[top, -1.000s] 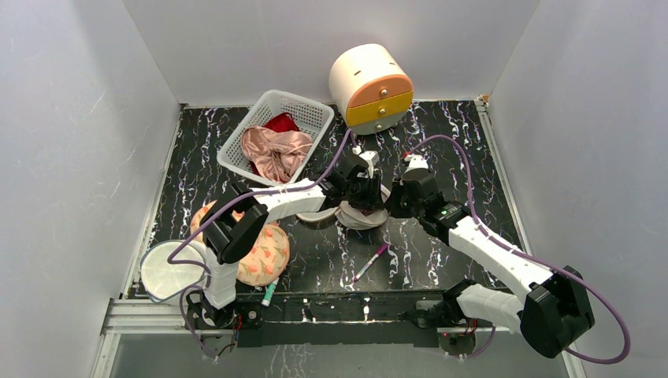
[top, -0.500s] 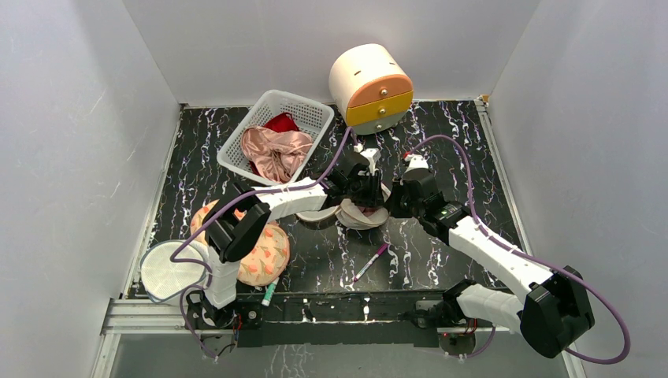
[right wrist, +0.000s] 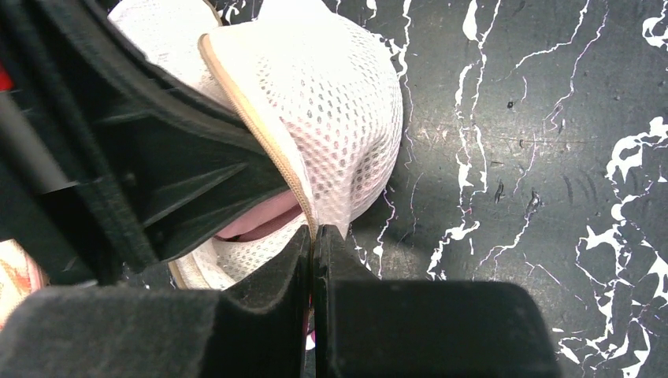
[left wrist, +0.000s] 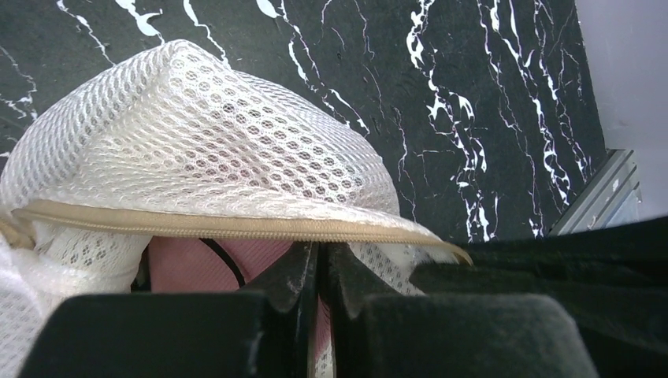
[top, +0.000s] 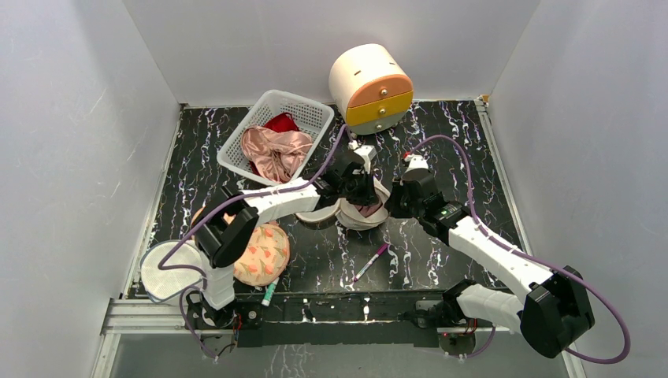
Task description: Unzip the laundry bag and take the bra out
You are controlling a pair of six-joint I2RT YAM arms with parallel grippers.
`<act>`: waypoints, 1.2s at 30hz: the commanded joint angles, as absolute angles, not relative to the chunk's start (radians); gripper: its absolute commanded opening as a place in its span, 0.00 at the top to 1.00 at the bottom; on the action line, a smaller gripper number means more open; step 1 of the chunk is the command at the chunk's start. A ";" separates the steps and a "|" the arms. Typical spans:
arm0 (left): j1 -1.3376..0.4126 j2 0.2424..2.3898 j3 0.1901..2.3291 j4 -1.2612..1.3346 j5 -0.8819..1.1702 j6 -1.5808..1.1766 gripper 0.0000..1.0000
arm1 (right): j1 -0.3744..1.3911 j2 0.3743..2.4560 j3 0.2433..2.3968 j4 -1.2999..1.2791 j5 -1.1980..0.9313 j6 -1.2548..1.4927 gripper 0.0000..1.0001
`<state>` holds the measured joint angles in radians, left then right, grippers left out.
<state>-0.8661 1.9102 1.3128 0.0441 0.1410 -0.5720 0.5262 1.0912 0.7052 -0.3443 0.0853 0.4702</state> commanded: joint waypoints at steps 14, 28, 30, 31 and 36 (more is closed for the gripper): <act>-0.862 1.599 1.228 -0.071 0.185 -0.451 1.00 | 0.523 1.136 0.786 -0.339 0.213 0.504 1.00; -0.862 1.473 1.338 -0.059 0.270 -0.441 1.00 | 0.523 1.177 0.795 -0.325 0.233 0.497 1.00; -0.862 1.459 1.373 -0.066 0.238 -0.441 1.00 | 0.523 1.179 0.795 -0.321 0.232 0.497 1.00; -0.862 1.454 1.389 -0.064 0.228 -0.442 1.00 | 0.523 1.181 0.795 -0.319 0.233 0.497 1.00; -0.861 1.430 1.496 -0.071 0.203 -0.434 1.00 | 0.523 1.181 0.799 -0.321 0.240 0.499 1.00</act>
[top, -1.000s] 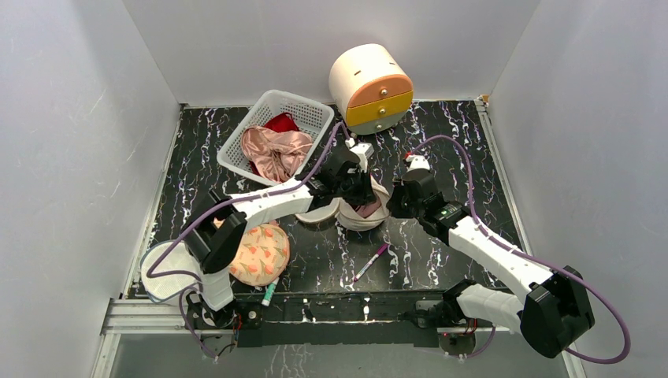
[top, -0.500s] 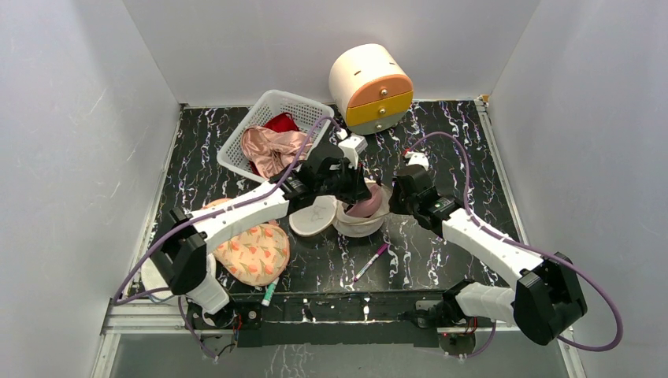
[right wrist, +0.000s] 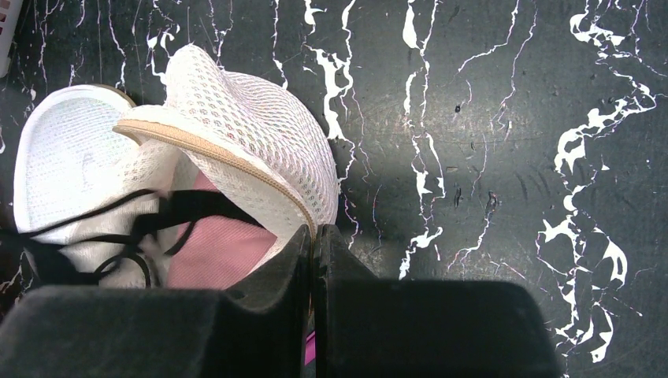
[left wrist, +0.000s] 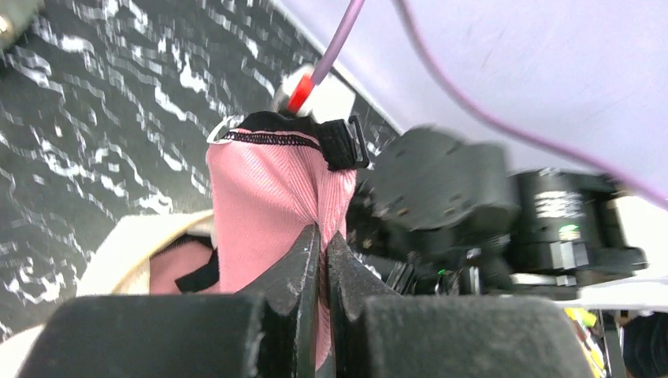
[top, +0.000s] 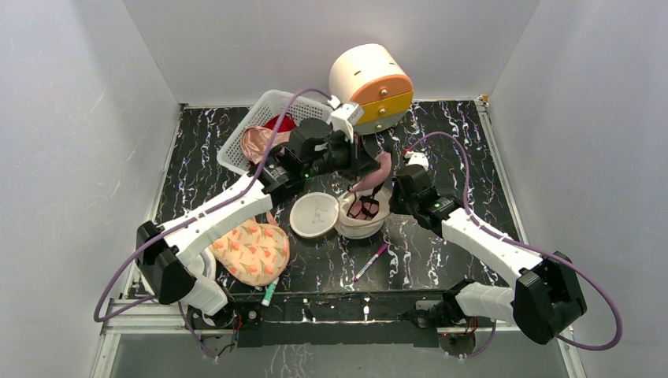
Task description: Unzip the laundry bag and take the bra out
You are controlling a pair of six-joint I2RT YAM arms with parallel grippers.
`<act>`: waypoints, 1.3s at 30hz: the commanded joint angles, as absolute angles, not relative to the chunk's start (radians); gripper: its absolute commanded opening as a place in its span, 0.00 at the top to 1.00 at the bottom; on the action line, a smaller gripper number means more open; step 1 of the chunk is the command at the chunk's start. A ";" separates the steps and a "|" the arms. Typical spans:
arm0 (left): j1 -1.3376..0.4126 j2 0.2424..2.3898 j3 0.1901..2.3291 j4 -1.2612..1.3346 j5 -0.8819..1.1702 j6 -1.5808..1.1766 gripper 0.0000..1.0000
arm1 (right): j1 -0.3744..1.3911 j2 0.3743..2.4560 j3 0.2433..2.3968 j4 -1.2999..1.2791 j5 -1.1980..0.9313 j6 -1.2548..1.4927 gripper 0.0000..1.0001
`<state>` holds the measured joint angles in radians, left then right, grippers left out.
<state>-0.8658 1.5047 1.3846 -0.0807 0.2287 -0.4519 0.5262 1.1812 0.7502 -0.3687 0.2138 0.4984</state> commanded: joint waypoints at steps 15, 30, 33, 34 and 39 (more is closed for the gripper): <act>-0.858 1.438 1.919 -0.208 0.109 -0.288 1.00 | 0.522 1.170 0.792 -0.322 0.269 0.506 1.00; -0.859 1.530 2.328 -0.266 0.095 -0.163 1.00 | 0.523 1.172 0.772 -0.307 0.294 0.515 1.00; -0.859 1.529 2.335 -0.238 0.081 -0.125 1.00 | 0.523 1.177 0.779 -0.307 0.297 0.515 1.00; -0.859 1.532 2.337 -0.234 0.065 -0.104 1.00 | 0.523 1.177 0.782 -0.308 0.300 0.514 1.00; -0.858 1.606 2.372 -0.262 -0.208 0.072 1.00 | 0.523 1.166 0.794 -0.315 0.310 0.511 1.00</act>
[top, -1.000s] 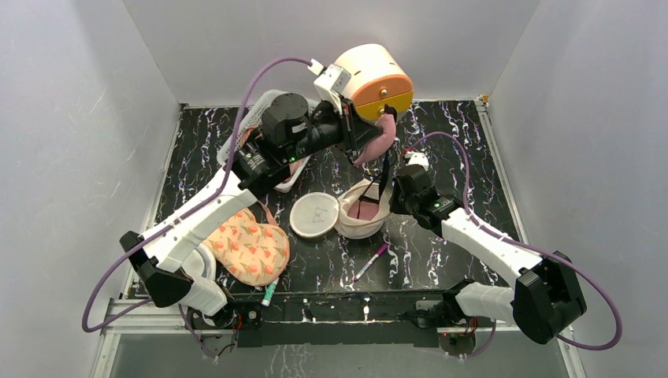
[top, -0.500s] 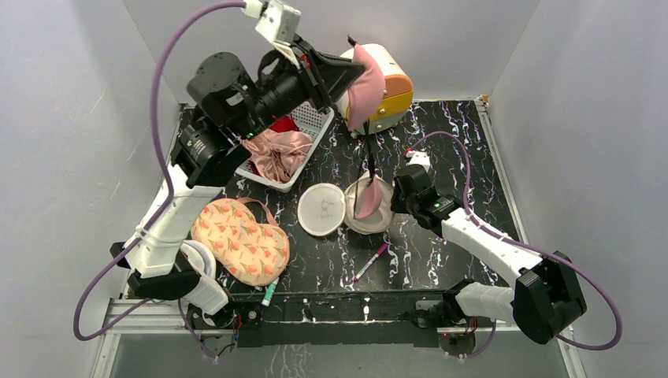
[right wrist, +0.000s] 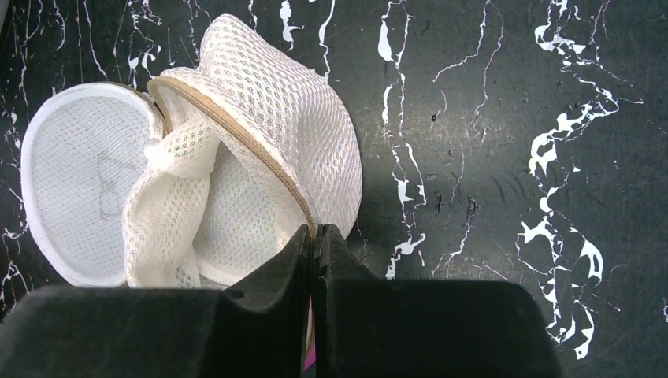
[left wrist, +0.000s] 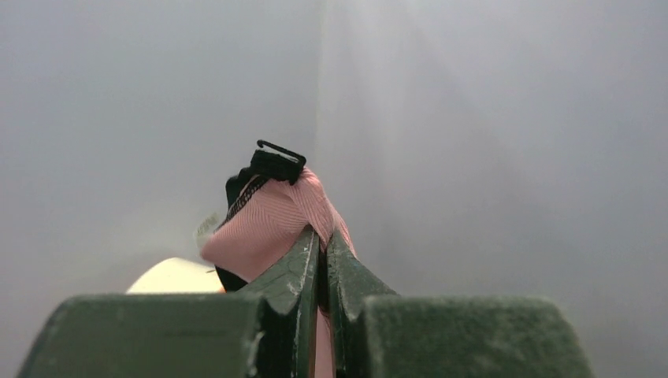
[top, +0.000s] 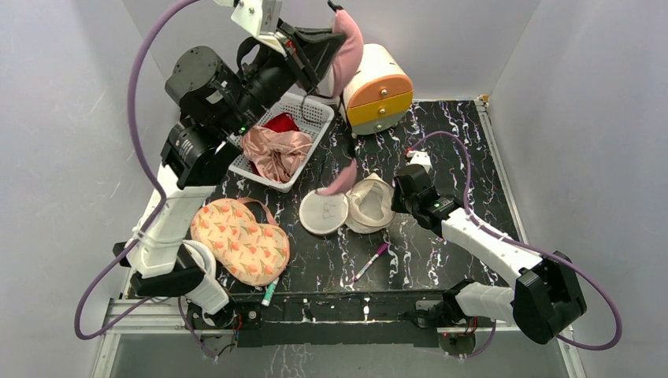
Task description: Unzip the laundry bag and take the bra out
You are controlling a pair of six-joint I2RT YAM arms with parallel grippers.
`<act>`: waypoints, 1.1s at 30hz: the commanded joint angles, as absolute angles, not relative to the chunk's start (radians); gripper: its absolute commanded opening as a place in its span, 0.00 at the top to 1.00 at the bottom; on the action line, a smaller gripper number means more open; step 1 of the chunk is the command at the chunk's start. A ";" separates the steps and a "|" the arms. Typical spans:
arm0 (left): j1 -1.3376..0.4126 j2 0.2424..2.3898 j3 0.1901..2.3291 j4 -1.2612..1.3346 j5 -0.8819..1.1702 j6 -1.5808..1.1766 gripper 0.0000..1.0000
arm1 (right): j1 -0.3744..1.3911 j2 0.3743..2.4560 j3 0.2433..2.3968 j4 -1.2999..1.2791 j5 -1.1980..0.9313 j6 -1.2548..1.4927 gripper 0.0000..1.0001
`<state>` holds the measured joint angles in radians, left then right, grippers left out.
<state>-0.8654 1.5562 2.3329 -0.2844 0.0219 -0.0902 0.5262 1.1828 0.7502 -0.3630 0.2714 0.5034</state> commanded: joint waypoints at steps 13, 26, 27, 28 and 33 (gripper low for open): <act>-0.575 1.766 2.444 -0.152 -0.347 0.159 1.00 | 0.523 1.151 0.799 -0.330 0.330 0.498 1.00; -0.376 1.825 2.280 -0.228 -0.225 -0.045 1.00 | 0.523 1.161 0.799 -0.327 0.321 0.499 1.00; -0.369 1.821 2.246 -0.231 -0.224 -0.060 1.00 | 0.523 1.160 0.799 -0.327 0.321 0.499 1.00; -0.364 1.815 2.217 -0.232 -0.224 -0.069 1.00 | 0.523 1.161 0.798 -0.327 0.320 0.499 1.00; -0.338 1.791 2.090 -0.238 -0.194 -0.144 1.00 | 0.523 1.162 0.795 -0.320 0.312 0.499 1.00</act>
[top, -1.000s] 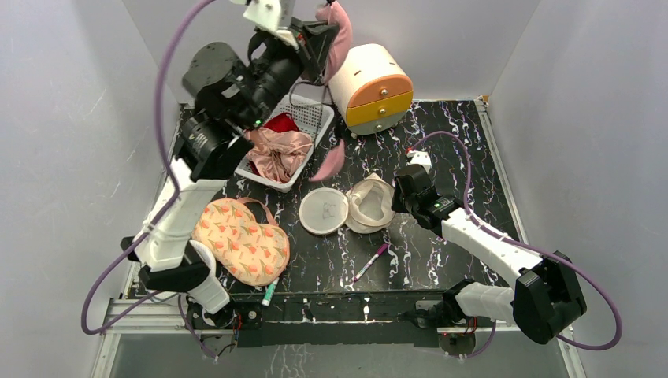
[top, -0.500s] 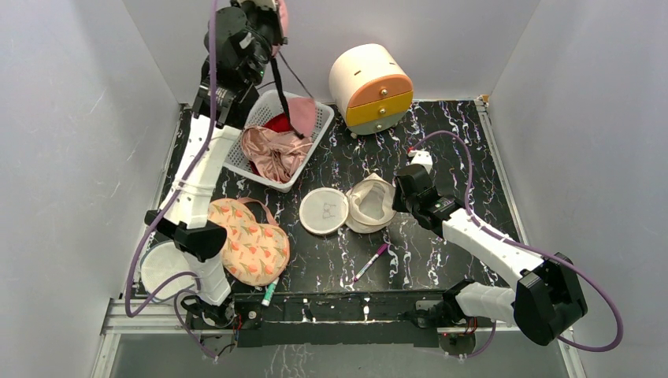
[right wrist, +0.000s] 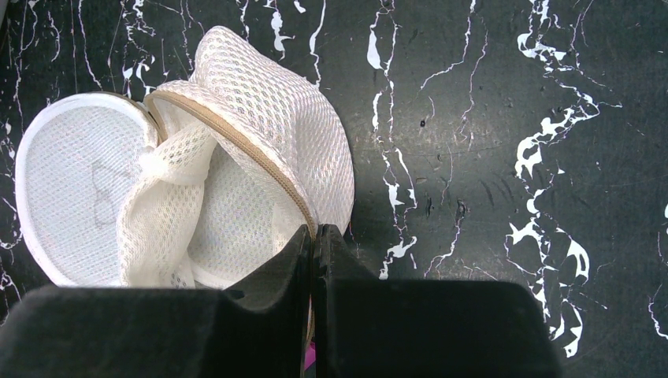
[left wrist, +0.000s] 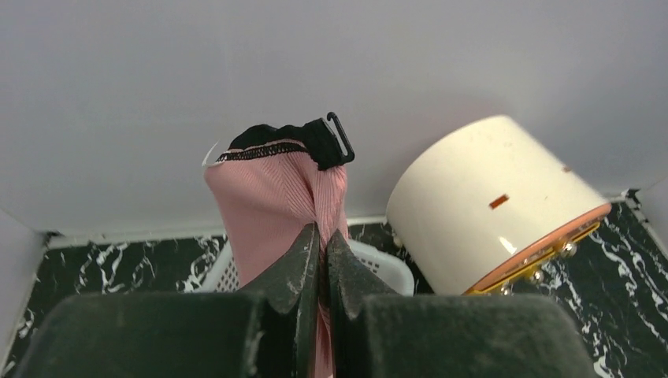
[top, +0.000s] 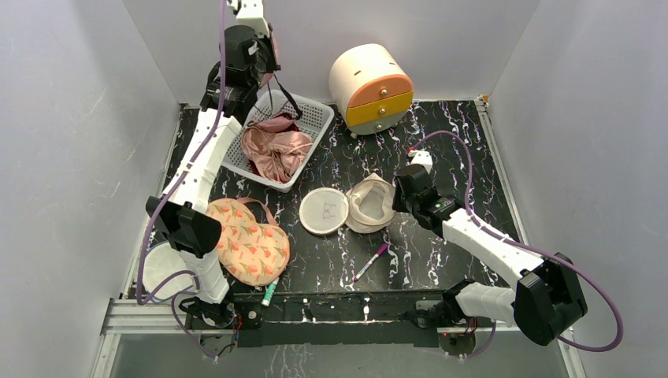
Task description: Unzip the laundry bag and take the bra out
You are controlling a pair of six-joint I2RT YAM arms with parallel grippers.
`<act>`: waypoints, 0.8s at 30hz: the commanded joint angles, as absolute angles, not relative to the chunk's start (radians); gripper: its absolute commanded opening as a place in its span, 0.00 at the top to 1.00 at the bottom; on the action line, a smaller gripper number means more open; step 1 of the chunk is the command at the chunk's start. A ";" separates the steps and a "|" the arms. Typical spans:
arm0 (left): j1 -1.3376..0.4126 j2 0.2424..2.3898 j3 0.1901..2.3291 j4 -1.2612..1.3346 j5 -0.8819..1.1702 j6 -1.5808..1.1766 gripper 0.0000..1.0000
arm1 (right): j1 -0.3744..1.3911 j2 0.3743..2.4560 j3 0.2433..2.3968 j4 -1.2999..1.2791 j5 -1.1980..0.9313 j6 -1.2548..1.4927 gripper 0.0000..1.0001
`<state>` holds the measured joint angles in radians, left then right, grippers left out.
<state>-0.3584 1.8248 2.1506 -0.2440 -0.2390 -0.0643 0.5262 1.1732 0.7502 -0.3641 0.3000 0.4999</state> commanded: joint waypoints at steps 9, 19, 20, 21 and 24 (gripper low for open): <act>-0.324 1.879 2.046 -0.352 -0.237 -0.193 1.00 | 0.521 1.159 0.796 -0.322 0.310 0.497 1.00; -0.294 2.049 2.082 -0.524 -0.271 -0.222 1.00 | 0.520 1.176 0.840 -0.324 0.349 0.467 1.00; -0.291 2.059 2.082 -0.535 -0.262 -0.226 1.00 | 0.518 1.182 0.848 -0.324 0.354 0.464 1.00; -0.289 2.065 2.082 -0.543 -0.254 -0.233 0.98 | 0.514 1.186 0.854 -0.323 0.358 0.461 1.00; -0.287 2.073 2.060 -0.558 -0.230 -0.249 0.90 | 0.489 1.209 0.864 -0.319 0.359 0.456 1.00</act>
